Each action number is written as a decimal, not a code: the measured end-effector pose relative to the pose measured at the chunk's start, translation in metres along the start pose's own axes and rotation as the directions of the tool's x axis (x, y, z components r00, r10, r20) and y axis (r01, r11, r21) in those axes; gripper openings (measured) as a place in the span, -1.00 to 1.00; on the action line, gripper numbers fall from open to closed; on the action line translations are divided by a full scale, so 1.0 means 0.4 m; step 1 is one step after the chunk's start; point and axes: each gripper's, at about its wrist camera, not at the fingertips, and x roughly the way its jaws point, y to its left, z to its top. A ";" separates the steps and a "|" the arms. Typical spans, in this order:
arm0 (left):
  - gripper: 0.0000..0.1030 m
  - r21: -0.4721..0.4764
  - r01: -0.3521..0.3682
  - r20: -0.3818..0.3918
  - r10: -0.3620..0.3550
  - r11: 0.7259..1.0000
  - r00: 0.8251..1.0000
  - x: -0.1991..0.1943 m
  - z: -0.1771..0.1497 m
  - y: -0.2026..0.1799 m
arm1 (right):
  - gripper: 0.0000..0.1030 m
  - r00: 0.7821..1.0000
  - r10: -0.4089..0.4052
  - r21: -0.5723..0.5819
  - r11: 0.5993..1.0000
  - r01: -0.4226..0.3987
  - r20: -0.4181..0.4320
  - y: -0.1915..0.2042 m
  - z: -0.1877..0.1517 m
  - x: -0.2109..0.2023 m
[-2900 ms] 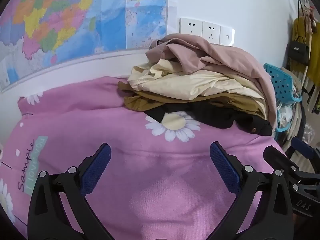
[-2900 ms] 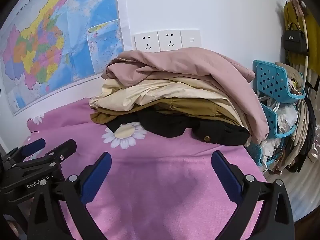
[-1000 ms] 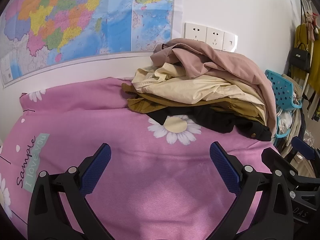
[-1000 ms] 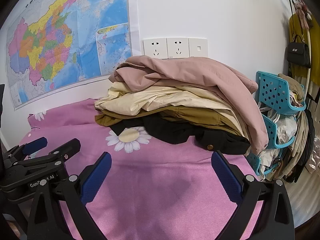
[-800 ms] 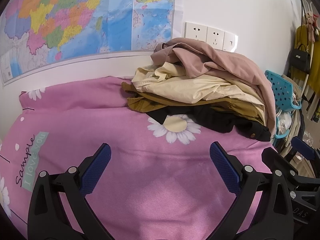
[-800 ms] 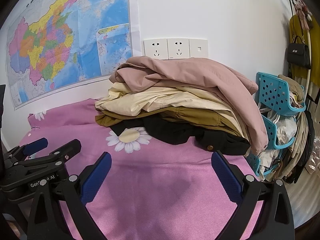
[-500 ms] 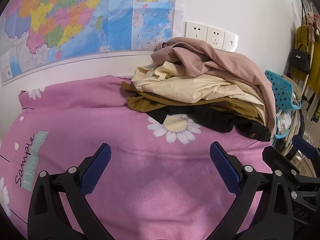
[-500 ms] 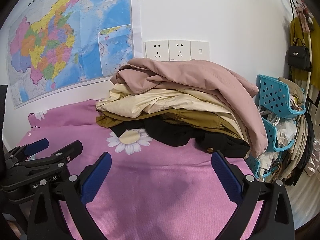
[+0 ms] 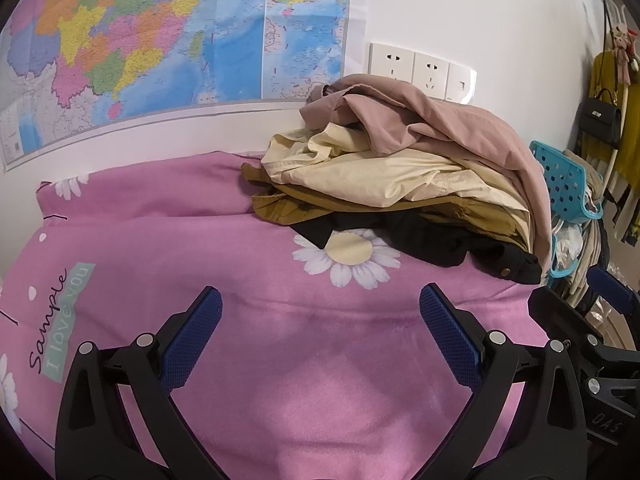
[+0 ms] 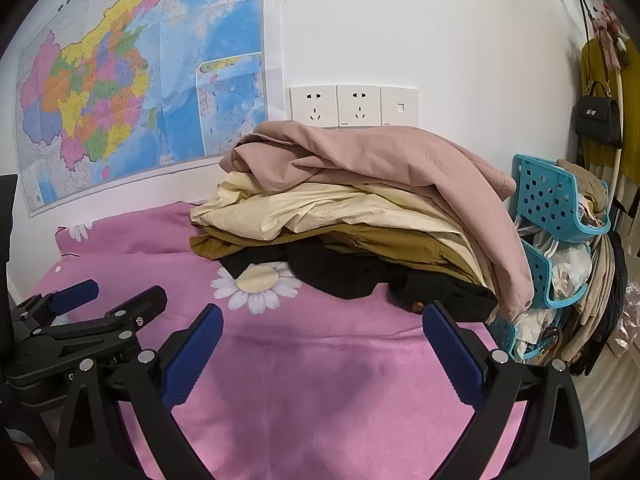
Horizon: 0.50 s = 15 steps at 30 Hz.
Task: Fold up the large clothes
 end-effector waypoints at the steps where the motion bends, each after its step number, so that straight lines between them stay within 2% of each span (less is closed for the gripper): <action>1: 0.90 0.001 -0.002 0.000 0.002 1.000 1.000 0.000 0.000 -0.001 | 0.89 1.000 -0.001 -0.001 1.000 0.001 0.002 0.000 0.000 0.000; 15: 0.90 0.006 0.012 -0.012 -0.012 1.000 1.000 0.036 0.037 -0.013 | 0.89 1.000 0.003 -0.041 0.999 -0.002 0.023 -0.013 0.050 0.028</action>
